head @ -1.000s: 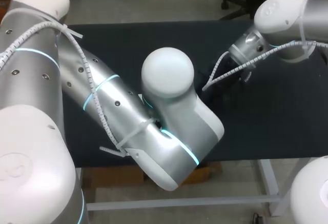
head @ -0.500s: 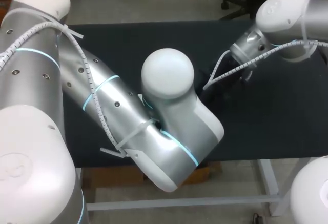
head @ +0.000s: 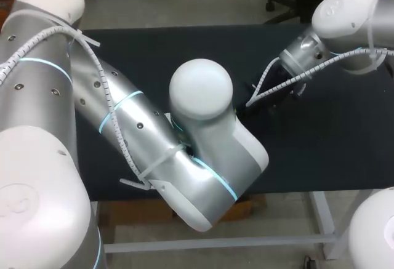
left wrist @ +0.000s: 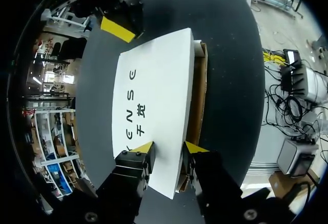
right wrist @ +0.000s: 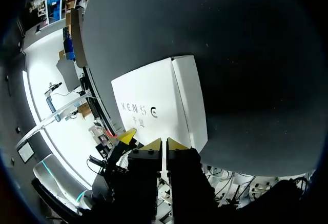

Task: Assemble the packaging by folding the flat box into shape, placing the metal phone stand inside, and closing the box properly

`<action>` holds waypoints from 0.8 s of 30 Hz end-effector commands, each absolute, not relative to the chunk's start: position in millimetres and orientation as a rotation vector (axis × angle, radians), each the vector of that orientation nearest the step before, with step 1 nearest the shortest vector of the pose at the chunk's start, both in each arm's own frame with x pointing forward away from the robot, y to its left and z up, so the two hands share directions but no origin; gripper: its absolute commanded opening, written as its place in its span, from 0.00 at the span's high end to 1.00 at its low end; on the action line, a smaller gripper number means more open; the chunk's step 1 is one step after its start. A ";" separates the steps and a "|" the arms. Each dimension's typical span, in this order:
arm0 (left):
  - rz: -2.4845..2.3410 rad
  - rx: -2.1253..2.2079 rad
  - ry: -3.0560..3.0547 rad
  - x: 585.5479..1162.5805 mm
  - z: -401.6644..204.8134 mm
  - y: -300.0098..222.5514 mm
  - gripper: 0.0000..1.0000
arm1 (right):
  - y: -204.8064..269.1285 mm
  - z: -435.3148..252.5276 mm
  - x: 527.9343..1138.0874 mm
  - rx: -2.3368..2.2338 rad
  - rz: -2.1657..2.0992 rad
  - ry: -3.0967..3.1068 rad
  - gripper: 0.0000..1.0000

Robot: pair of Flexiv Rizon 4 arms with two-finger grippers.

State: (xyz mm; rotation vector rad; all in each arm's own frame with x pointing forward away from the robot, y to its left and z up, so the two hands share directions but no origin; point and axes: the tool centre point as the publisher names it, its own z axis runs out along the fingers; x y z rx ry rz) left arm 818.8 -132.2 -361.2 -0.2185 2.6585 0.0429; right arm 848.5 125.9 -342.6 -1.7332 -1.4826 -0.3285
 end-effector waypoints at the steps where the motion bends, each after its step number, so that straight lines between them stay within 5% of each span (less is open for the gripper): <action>1: 0.049 -0.220 2.654 817.5 -363.7 -134.1 0.64 | 120.9 -334.4 839.2 -1.740 -0.368 -1.498 1.00; 24: 0.049 -0.220 2.655 818.3 -364.3 -133.7 0.64 | 140.2 -340.7 818.2 -1.701 -0.367 -1.576 1.00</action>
